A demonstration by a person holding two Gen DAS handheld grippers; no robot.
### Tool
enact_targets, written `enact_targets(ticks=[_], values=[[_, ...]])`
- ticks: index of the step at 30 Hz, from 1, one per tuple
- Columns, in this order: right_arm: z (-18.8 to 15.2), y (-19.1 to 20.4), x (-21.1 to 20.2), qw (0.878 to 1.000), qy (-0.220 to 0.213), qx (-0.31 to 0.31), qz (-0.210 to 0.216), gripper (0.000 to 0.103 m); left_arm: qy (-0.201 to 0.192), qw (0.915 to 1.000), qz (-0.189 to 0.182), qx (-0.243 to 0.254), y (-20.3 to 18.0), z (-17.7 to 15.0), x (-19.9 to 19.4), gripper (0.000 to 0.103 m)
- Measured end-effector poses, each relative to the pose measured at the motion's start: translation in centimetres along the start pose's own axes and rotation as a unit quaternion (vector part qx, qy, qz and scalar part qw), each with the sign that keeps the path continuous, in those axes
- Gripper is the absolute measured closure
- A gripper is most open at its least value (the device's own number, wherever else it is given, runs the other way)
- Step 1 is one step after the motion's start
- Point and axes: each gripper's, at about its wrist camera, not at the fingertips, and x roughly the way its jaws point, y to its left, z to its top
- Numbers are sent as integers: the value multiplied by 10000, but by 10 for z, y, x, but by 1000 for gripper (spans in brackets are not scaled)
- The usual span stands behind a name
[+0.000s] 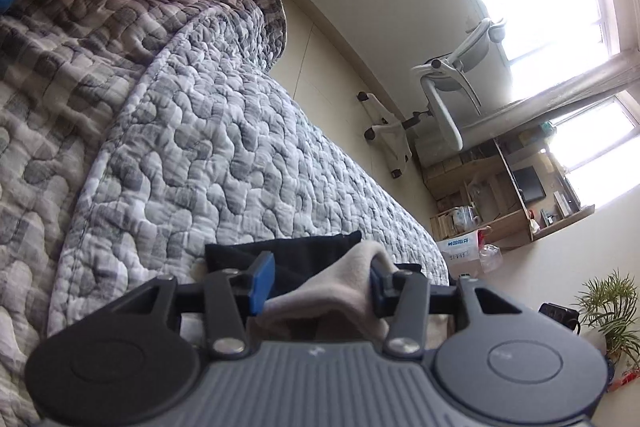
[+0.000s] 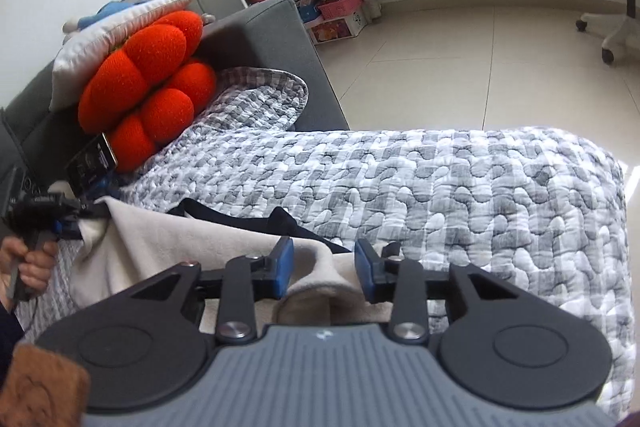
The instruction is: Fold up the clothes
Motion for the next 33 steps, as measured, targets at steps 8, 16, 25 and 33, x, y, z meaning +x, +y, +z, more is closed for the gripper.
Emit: enact_targets(ticks=[8,16,25,33], values=[[-3,2,0,9990,-69,-434,-109,59,-354,9991,-181,-163,1,2,-22,40],[-10,22,-16,9889,-146,-1458,-225,43,-299,9976,277,568,-25,-11,-31,37],[-22,35,3,9754,222,-2108,-603,90,103,9882,880,1251,-34,-23,7,96],[-35,78,-98,9642,-769,-2531,-177,91,-612,9810,40,1842,-68,-45,-72,98]])
